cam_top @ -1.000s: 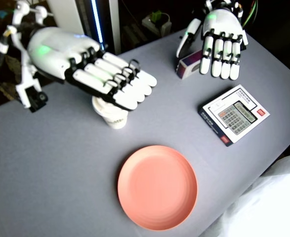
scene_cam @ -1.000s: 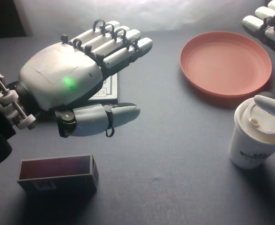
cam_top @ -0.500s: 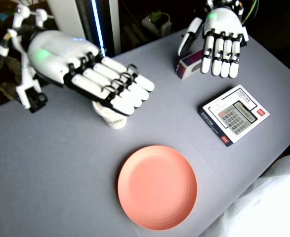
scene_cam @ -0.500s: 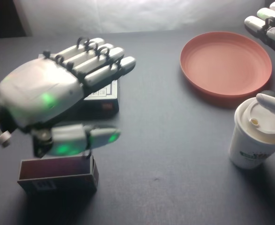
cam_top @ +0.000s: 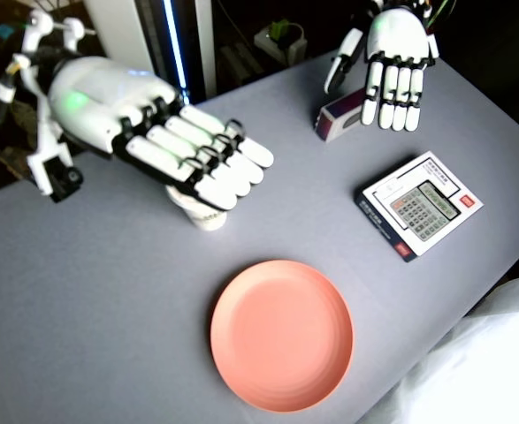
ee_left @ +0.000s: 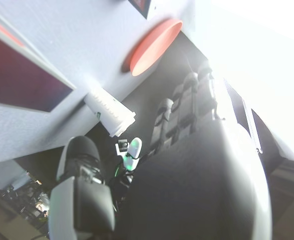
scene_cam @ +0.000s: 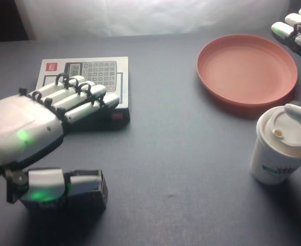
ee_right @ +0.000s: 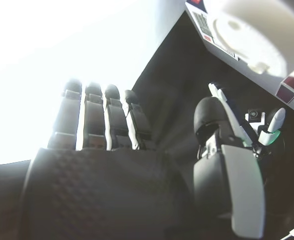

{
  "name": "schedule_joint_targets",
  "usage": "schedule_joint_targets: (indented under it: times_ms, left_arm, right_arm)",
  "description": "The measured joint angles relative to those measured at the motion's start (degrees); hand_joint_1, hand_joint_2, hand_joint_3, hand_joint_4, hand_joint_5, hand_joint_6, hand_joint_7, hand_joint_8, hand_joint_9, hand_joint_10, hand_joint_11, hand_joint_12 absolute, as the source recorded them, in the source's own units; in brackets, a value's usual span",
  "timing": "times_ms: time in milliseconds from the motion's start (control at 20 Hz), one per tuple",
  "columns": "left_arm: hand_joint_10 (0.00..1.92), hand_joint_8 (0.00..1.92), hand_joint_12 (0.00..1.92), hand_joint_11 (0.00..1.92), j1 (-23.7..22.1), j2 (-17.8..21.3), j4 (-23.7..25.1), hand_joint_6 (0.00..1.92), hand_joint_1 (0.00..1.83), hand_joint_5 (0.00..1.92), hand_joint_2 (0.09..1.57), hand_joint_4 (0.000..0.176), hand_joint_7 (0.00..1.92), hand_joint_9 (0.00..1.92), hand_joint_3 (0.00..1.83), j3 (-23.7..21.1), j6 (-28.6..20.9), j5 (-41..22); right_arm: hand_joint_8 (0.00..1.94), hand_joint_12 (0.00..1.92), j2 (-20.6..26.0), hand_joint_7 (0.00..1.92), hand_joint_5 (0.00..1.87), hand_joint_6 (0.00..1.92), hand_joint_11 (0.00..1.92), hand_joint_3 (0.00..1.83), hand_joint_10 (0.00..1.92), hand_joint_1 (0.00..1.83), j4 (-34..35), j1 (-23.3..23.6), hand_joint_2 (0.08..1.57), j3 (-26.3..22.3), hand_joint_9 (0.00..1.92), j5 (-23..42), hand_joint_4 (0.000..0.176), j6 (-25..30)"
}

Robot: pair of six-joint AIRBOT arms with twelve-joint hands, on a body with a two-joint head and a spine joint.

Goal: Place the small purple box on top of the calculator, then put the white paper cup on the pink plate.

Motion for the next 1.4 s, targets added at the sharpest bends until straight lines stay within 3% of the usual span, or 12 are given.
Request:
schedule_joint_targets:
  times_ms: [100, 200, 500, 800, 850, 900, 1000, 1100, 1150, 1200, 1300, 1400]
  left_arm:
    - [0.00, 0.00, 0.00, 0.00, 1.68, 0.35, -0.98, 0.00, 0.45, 0.00, 1.05, 0.084, 0.00, 0.00, 0.00, -0.55, -0.04, 0.31]
    - [0.00, 0.00, 0.00, 0.00, 2.75, 0.37, -1.77, 0.00, 0.53, 0.00, 1.03, 0.115, 0.00, 0.00, 0.00, -0.55, -0.02, 0.42]
    - [0.00, 0.00, 0.00, 0.00, 8.15, -0.59, -4.81, 0.00, 0.76, 0.00, 1.03, 0.103, 0.00, 0.00, 0.00, -0.42, -1.11, 1.60]
    - [0.03, 0.04, 0.00, 0.00, 9.79, -2.21, -7.17, 0.03, 0.91, 0.07, 1.08, 0.040, 0.11, 0.07, 0.01, 0.52, -1.11, 1.70]
    - [0.12, 0.04, 0.28, 0.00, 9.79, -2.45, -7.04, 0.02, 0.98, 0.21, 1.08, 0.011, 0.26, 0.17, 0.00, 0.68, -1.16, 1.68]
    - [0.25, 0.07, 0.80, 0.00, 9.79, -2.78, -6.93, 0.05, 1.04, 0.34, 1.06, 0.000, 0.42, 0.29, 0.00, 0.92, -1.16, 1.62]
    - [0.83, 0.11, 1.29, 0.00, 9.79, -2.80, -7.30, 0.07, 1.04, 0.48, 1.12, 0.000, 0.56, 0.17, 0.00, 0.92, -1.16, 1.66]
    - [1.09, 0.33, 1.63, 0.00, 9.77, -3.41, -7.61, 0.17, 1.04, 0.64, 1.17, 0.000, 0.66, 0.27, 0.00, 1.42, -1.25, 0.94]
    - [1.32, 1.22, 1.81, 0.11, 9.79, -3.93, -7.78, 1.13, 1.12, 0.64, 1.26, 0.000, 0.75, 0.42, 0.00, 1.75, -1.20, 0.98]
    - [1.43, 1.42, 1.89, 0.19, 9.79, -4.33, -7.85, 1.31, 1.14, 0.65, 1.26, 0.000, 0.77, 0.51, 0.00, 1.75, -1.20, 0.94]
    - [1.76, 1.54, 1.92, 0.48, 9.79, -4.92, -8.13, 1.24, 1.19, 0.68, 1.25, 0.000, 0.81, 0.69, 0.00, 2.03, -1.29, 0.28]
    - [1.71, 1.50, 1.92, 0.55, 9.79, -4.92, -8.33, 1.25, 1.19, 0.69, 1.24, 0.000, 0.82, 0.69, 0.00, 2.03, -1.22, 0.09]
  right_arm:
    - [0.00, 0.00, 0.00, 0.00, 0.00, 0.00, 0.00, 0.07, 0.00, 0.32, 0.13, 0.00, 1.27, 0.00, 0.00, 0.02, 0.000, 0.00]
    - [0.00, 0.00, 0.00, 0.00, 0.00, 0.00, 0.00, 0.07, 0.00, 0.35, 0.02, 0.00, 1.28, 0.00, 0.00, 0.02, 0.000, 0.02]
    - [0.00, 0.00, -0.28, 0.00, 0.00, 0.00, 0.00, 0.05, 0.00, 0.38, 0.55, -0.33, 1.29, 0.20, 0.00, 0.09, 0.000, 0.28]
    - [0.00, 0.00, -0.35, 0.00, 0.00, 0.00, 0.00, 0.04, 0.00, 0.39, 0.48, -0.33, 1.30, 0.31, 0.00, 0.02, 0.000, 0.44]
    - [0.00, 0.00, -0.35, 0.00, 0.00, 0.00, 0.00, 0.04, 0.00, 0.39, 0.37, -0.33, 1.30, 0.31, 0.00, 0.04, 0.000, 0.46]
    - [0.00, 0.00, -0.35, 0.00, 0.00, 0.00, 0.00, 0.04, 0.00, 0.41, 0.31, -0.33, 1.30, 0.31, 0.00, 0.00, 0.000, 0.52]
    - [0.00, 0.00, -0.35, 0.00, 0.00, 0.00, 0.00, 0.03, 0.00, 0.39, 0.46, -0.33, 1.30, 0.31, 0.00, 0.02, 0.000, 0.57]
    - [0.00, 0.00, -0.35, 0.00, 0.00, 0.00, 0.00, 0.03, 0.00, 0.40, 0.44, -0.33, 1.30, 0.31, 0.00, 0.02, 0.000, 0.57]
    - [0.00, 0.00, -0.35, 0.00, 0.00, 0.00, 0.00, 0.03, 0.00, 0.37, 0.22, -0.33, 1.30, 0.31, 0.00, 0.02, 0.000, 0.57]
    - [0.00, 0.00, -0.35, 0.00, 0.00, 0.00, 0.00, 0.03, 0.00, 0.37, 0.22, -0.33, 1.31, 0.31, 0.00, 0.00, 0.000, 0.57]
    - [0.00, 0.00, -0.35, 0.00, 0.00, 0.00, 0.00, 0.03, 0.00, 0.37, 0.17, -0.33, 1.31, 0.31, 0.00, 0.11, 0.000, 0.57]
    - [0.00, 0.00, -0.35, 0.00, 0.00, 0.00, 0.00, 0.03, 0.00, 0.36, 0.35, -0.33, 1.31, 0.31, 0.00, 0.02, 0.000, 0.57]
